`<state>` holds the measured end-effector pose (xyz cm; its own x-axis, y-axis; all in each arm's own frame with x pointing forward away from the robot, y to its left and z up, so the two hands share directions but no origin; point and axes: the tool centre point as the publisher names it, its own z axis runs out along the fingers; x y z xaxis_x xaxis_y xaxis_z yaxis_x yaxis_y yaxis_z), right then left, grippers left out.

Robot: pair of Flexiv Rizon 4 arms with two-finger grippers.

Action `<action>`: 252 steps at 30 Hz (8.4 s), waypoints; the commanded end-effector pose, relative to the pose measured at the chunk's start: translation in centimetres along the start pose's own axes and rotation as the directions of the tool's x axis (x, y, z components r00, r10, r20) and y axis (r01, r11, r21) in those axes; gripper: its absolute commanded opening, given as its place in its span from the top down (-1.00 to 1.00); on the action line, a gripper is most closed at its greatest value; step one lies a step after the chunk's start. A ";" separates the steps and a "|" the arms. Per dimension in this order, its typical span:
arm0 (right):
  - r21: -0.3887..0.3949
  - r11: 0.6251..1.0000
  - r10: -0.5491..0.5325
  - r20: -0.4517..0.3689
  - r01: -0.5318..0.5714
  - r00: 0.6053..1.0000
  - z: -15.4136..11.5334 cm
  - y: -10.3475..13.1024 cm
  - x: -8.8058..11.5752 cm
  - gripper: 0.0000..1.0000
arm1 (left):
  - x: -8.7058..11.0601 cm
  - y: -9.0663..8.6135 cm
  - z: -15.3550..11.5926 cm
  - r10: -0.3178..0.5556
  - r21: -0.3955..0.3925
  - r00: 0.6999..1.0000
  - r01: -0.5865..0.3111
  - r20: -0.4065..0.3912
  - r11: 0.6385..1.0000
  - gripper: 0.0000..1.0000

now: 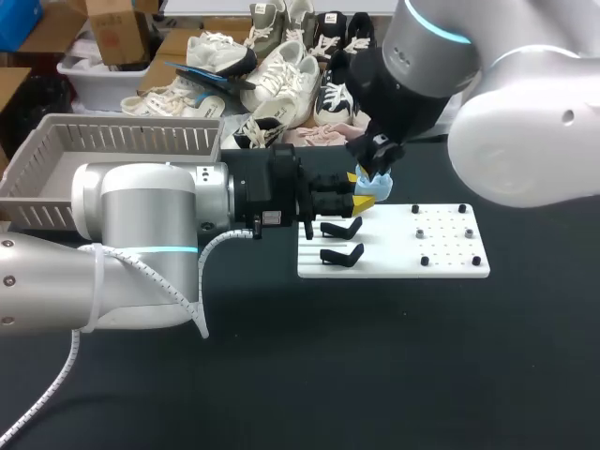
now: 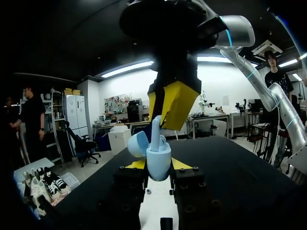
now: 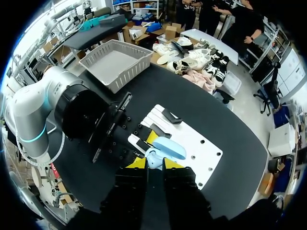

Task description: Pick up each earbud case from the left stands, insert the matching earbuds, close the lid, and place the case in the box.

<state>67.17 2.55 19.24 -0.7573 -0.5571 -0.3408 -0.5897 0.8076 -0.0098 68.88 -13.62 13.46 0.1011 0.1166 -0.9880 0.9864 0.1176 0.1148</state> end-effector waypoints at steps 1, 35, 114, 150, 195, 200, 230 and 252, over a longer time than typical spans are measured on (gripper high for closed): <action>0.003 1.000 0.005 -0.005 -0.005 1.000 0.1 0.1 -0.1 1.00 | 0.0 0.0 0.0 0.000 -0.002 1.000 0.000 -0.001 1.000 1.00; 0.001 1.000 0.014 -0.010 -0.014 1.000 0.3 -0.1 0.1 1.00 | 0.0 0.0 0.0 0.000 -0.002 1.000 0.000 -0.001 1.000 1.00; -0.015 1.000 0.017 -0.027 -0.017 0.999 1.1 -0.2 -0.1 0.69 | 0.0 0.0 0.0 0.000 -0.002 1.000 0.000 -0.001 1.000 1.00; -0.006 0.998 0.064 0.041 -0.063 0.997 -0.2 -1.8 -2.7 0.40 | 0.0 0.0 0.0 0.000 -0.002 1.000 0.000 -0.001 1.000 1.00; -0.016 0.979 0.205 -0.006 -0.205 0.979 2.3 -4.0 -1.2 0.48 | 0.0 0.0 0.0 0.000 -0.002 1.000 0.000 -0.001 1.000 1.00; -0.022 0.979 0.204 0.002 -0.204 0.979 2.0 -3.7 -1.0 0.48 | 0.0 0.0 0.0 0.000 -0.002 1.000 0.000 -0.001 1.000 1.00; 0.016 0.948 0.315 0.084 -0.318 0.945 -1.6 -5.7 2.4 0.47 | 0.9 3.4 -5.4 0.004 -0.048 0.999 -0.006 -0.037 0.999 1.00; 0.124 0.897 0.424 0.027 -0.424 0.905 -1.3 -6.3 5.0 0.47 | 5.6 11.8 -20.7 -0.099 -0.227 0.975 0.052 -0.200 0.972 1.00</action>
<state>67.00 -5.87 18.73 -0.9274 -0.1627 -0.3368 -0.1840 0.9824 0.0321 77.87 7.25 11.71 -0.0241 0.3056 -0.9519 0.9254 0.3671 0.0944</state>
